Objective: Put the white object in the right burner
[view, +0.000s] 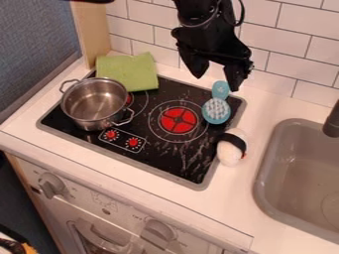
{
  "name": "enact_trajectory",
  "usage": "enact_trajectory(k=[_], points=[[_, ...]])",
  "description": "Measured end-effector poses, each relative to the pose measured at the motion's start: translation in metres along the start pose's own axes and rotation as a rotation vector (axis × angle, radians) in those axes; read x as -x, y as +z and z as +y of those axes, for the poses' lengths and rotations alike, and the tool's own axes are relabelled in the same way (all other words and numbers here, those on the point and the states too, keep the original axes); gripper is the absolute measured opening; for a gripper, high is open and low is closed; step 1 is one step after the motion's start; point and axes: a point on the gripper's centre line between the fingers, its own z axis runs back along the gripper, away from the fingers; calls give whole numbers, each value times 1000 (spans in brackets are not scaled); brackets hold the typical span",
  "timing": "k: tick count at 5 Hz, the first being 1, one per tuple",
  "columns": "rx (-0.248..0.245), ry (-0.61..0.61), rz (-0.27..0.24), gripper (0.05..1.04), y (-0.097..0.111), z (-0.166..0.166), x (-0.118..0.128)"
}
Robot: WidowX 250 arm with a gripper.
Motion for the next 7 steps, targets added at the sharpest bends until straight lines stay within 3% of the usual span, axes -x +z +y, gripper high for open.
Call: enact_trajectory(k=[2,5,6,7], points=[[-8,1,55,999,-17,-13,12],[-27,68,192,999,-60,-31,56],[-36,52,223,948,-72,-39,65],[-56,31,227,670,-81,-45,67]])
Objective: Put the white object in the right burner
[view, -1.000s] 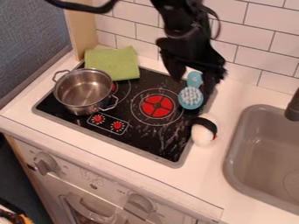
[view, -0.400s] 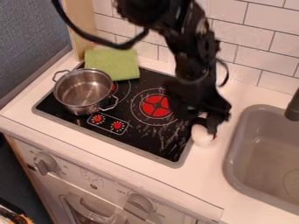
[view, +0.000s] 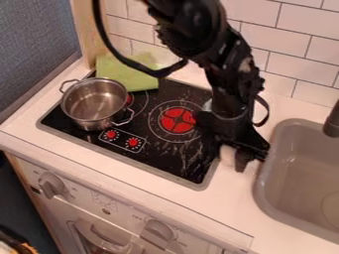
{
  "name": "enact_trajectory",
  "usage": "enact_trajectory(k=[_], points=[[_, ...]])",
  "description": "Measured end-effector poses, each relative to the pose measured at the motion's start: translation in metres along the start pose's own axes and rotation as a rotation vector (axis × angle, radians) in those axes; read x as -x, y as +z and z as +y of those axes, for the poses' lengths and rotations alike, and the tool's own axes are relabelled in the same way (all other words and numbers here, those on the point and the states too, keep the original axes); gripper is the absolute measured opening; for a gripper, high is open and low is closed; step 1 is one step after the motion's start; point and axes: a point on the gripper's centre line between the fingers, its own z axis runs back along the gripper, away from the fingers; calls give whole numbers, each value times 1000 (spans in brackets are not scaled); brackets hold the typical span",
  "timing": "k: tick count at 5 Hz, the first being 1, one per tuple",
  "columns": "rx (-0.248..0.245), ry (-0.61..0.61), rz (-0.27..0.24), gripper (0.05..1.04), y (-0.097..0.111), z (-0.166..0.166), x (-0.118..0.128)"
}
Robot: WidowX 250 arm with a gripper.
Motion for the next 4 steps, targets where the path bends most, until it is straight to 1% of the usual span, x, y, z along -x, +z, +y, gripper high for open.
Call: enact_trajectory(k=[1,2,3,4], points=[[-34,1,-9,493,-2,-6,-1],[-45,-12,-11,462,-1,-7,-2],[-45,6,-14,462,-2,-8,0],[-54,-26,-27,462,4,-14,0]])
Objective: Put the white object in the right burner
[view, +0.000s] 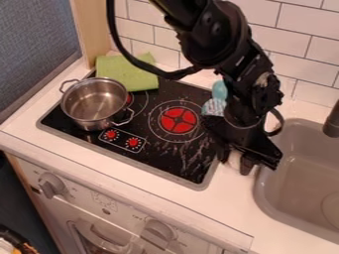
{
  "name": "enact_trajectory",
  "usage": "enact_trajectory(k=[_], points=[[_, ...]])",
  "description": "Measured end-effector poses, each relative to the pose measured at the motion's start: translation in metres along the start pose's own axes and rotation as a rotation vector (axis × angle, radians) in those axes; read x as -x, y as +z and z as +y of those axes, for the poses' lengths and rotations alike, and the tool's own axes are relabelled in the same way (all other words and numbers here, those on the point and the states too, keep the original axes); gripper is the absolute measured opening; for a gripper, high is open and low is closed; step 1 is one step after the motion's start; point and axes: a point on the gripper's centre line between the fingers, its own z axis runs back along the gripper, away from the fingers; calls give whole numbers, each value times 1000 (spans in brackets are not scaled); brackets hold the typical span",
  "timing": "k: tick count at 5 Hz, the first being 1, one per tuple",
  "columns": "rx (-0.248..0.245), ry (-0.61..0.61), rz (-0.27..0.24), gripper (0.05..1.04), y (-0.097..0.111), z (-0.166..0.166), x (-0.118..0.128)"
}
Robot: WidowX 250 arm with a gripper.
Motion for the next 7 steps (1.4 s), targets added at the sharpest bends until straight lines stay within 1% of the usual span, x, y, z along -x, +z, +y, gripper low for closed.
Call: enact_trajectory(k=[1,2,3,4,5,6,7], points=[[-38,-43,-46,462,15,-6,-11],[-44,-68,-110,462,36,-8,-25],[-41,-88,-149,462,51,-10,-31],[-54,-43,-205,462,74,12,-41],[-96,52,-238,462,88,56,-46],[-119,99,-238,462,89,86,-46],[-131,115,-241,462,90,102,-48]])
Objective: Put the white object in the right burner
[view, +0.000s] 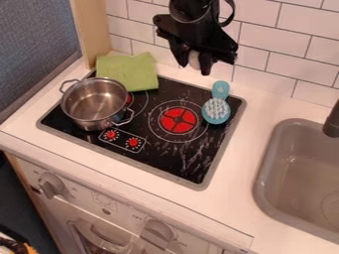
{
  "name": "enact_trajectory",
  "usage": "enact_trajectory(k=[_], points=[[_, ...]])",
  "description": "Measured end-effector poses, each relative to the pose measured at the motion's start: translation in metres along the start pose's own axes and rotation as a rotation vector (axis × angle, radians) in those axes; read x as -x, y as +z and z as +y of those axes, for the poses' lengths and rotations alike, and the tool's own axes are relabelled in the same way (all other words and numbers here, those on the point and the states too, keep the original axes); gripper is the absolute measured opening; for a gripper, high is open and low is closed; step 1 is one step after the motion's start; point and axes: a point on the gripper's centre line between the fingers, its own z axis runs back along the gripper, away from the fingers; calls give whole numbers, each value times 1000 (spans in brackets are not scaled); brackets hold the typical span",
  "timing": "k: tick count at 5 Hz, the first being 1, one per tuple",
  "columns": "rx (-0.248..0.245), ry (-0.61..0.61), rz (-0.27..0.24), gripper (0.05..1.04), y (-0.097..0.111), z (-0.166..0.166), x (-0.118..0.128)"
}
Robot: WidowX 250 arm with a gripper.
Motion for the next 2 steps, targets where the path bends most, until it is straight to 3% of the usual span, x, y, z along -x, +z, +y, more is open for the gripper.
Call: enact_trajectory(k=[2], points=[[-32,5,60,462,2,14,31]])
